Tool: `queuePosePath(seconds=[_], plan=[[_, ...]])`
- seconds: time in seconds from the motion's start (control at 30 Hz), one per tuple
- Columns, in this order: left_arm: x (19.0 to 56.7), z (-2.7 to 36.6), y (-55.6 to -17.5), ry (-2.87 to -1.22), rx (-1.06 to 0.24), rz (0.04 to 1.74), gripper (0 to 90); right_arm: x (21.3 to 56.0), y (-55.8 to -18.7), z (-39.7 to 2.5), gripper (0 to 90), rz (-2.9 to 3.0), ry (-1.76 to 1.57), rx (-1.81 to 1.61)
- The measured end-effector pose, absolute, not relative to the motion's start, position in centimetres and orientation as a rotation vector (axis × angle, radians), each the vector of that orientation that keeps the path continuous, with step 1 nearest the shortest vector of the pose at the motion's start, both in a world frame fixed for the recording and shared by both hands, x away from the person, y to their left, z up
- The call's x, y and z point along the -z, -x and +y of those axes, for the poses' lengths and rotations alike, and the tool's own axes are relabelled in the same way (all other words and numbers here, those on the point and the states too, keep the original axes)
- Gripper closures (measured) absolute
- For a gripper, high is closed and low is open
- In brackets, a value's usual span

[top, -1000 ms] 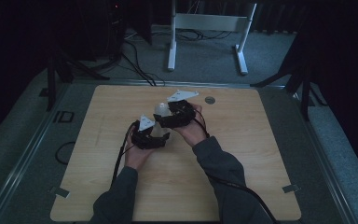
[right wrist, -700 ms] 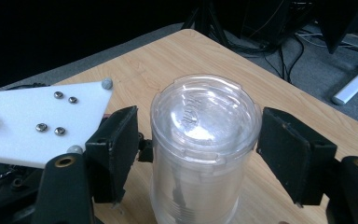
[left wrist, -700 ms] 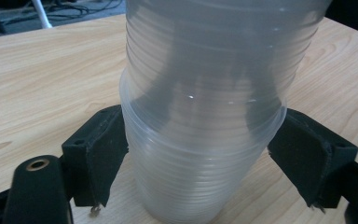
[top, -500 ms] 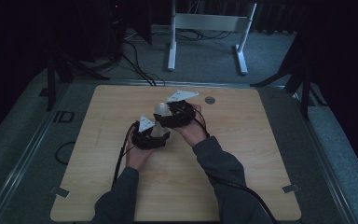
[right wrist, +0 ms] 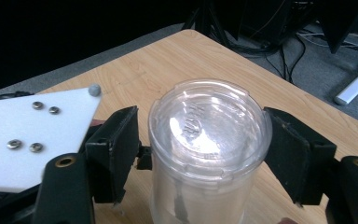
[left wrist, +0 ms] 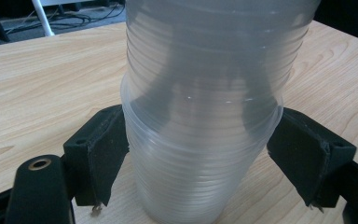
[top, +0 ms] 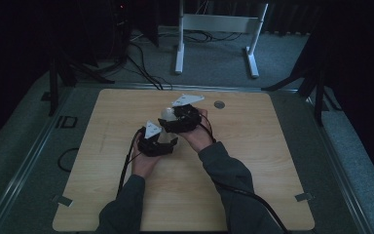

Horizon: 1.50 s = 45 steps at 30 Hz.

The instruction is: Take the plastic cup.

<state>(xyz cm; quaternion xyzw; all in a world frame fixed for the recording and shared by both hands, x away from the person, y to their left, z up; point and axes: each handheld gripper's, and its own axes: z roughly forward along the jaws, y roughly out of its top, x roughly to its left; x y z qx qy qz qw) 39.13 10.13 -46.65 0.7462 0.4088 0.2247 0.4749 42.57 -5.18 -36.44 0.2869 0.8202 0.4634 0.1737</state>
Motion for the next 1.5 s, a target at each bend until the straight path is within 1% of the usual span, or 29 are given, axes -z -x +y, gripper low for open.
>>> queuePosePath(seconds=[0.07, 0.2, 0.3, 0.97, 1.5], plan=[[46.6, 10.1, -39.1, -1.825, -0.551, 1.0, 20.7, 36.6, -42.7, -5.2, 29.7, 2.324, -0.823, -1.306], [46.7, 10.1, -39.2, -1.823, -0.547, 1.001, 20.6, 36.7, -42.8, -5.4, 36.4, 2.322, -0.833, -1.314], [46.7, 10.1, -39.2, -1.815, -0.549, 1.001, 20.1, 36.6, -42.7, -5.3, 38.3, 2.324, -0.822, -1.315], [46.6, 9.8, -39.3, -1.822, -0.587, 0.996, 20.6, 35.9, -42.3, -5.5, 39.3, 2.308, -0.824, -1.351], [46.7, 9.7, -39.2, -1.82, -0.572, 1.005, 20.1, 34.4, -42.2, -6.0, 40.7, 2.282, -0.816, -1.391]])
